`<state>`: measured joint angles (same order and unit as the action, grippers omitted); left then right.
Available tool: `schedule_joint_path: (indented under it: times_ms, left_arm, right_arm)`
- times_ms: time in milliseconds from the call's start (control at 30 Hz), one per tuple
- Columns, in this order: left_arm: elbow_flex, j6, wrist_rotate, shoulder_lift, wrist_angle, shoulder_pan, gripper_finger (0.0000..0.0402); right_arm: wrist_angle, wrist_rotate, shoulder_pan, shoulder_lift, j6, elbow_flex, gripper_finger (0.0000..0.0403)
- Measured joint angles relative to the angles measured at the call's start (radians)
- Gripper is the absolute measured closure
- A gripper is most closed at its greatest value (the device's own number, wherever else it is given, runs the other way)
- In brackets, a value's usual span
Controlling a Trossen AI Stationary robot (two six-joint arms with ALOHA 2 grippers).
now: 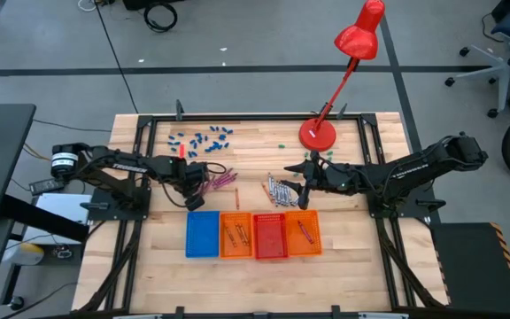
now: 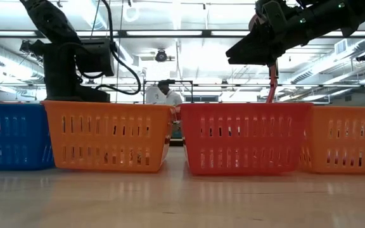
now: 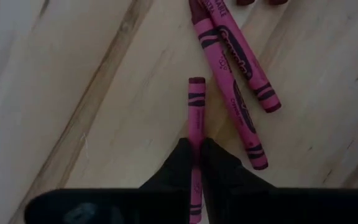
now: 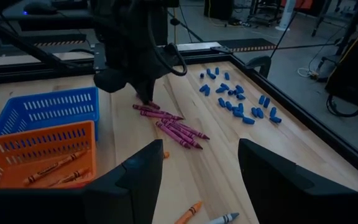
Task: Sort crayons
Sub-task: Put the red crayon into the right orange bin
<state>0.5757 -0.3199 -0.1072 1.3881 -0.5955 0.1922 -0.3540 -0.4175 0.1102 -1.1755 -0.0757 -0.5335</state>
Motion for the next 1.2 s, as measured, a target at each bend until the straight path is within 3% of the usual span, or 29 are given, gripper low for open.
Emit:
schedule_joint_path:
  times_ms: [433, 733, 800, 1000, 1200]
  left_arm:
    - [0.052, 0.093, -0.004, -0.131, 0.019, 0.001, 0.0374]
    - [0.064, 0.29, -0.003, -0.138, 0.351, -0.061, 0.0367]
    - [0.063, 0.318, 0.013, -0.121, 0.435, -0.078, 0.0367]
    - [0.064, 0.377, 0.06, -0.039, 0.666, -0.118, 0.0366]
    - [0.075, 0.475, 0.06, 0.074, 0.901, -0.149, 0.0366]
  right_arm:
    - [-0.027, 0.0, 0.0, 0.0, 0.0, 0.021, 0.019]
    - [-0.035, -0.01, 0.0, 0.0, 0.003, 0.022, 0.019]
    - [-0.034, -0.053, -0.001, 0.0, -0.001, 0.022, 0.019]
    - [-0.011, -0.325, -0.003, 0.0, -0.04, 0.022, 0.019]
    - [0.021, -0.424, -0.003, 0.0, -0.077, 0.022, 0.019]
